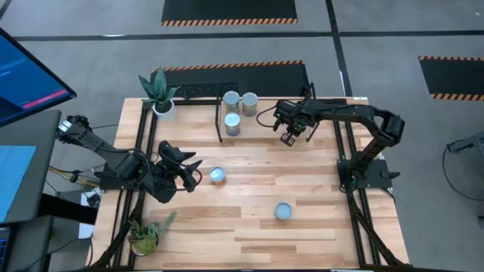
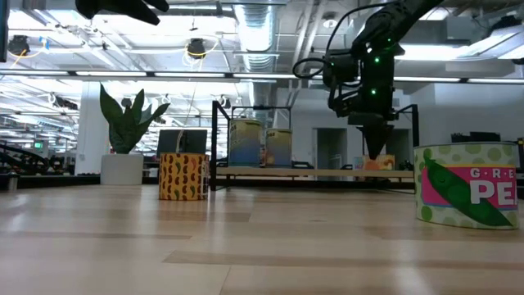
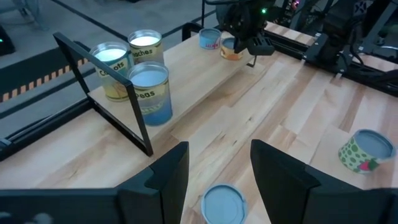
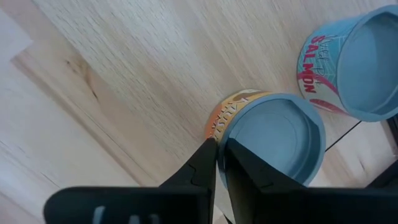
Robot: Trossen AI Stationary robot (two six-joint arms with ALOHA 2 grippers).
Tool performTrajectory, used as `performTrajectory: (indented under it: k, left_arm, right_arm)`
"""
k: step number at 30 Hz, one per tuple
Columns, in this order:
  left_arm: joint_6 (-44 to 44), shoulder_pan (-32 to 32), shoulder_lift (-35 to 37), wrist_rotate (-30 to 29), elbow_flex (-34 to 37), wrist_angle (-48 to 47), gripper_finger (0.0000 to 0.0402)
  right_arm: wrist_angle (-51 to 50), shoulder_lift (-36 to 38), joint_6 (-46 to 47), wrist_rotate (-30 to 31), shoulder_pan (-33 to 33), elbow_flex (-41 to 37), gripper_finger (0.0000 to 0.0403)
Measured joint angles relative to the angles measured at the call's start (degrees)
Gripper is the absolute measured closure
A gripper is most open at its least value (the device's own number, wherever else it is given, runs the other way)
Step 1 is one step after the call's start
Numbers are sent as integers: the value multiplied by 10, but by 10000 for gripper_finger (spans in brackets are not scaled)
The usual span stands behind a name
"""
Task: Pick and place cans onto a shelf
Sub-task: Put the canned mushrooms on the shelf, then put the canned green peas on the shelf
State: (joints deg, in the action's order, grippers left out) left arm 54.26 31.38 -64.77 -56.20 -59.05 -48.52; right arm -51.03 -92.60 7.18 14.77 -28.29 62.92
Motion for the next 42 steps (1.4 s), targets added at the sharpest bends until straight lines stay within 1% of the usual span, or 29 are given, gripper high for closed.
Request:
performTrajectory:
  k: [21, 25, 31, 35, 38, 42]
  left_arm:
    - [0, 0, 0, 4, 0, 0, 239]
    - [0, 0, 0, 5, 0, 0, 239]
    - [0, 0, 0, 8, 0, 0, 239]
    - [0, 0, 0, 8, 0, 0, 239]
    - [0, 0, 0, 8, 0, 0, 239]
    - [0, 0, 0, 8, 0, 0, 239]
  right_arm:
    - [7, 0, 3, 1, 0, 0, 343]
    - [7, 0, 2, 1, 0, 0, 321]
    - [11, 0, 3, 4, 0, 0, 256]
    - [-7, 0, 6, 4, 1, 20, 219]
    - [-30, 0, 20, 4, 2, 51, 204]
    - [-89, 0, 44, 3, 2, 105, 198]
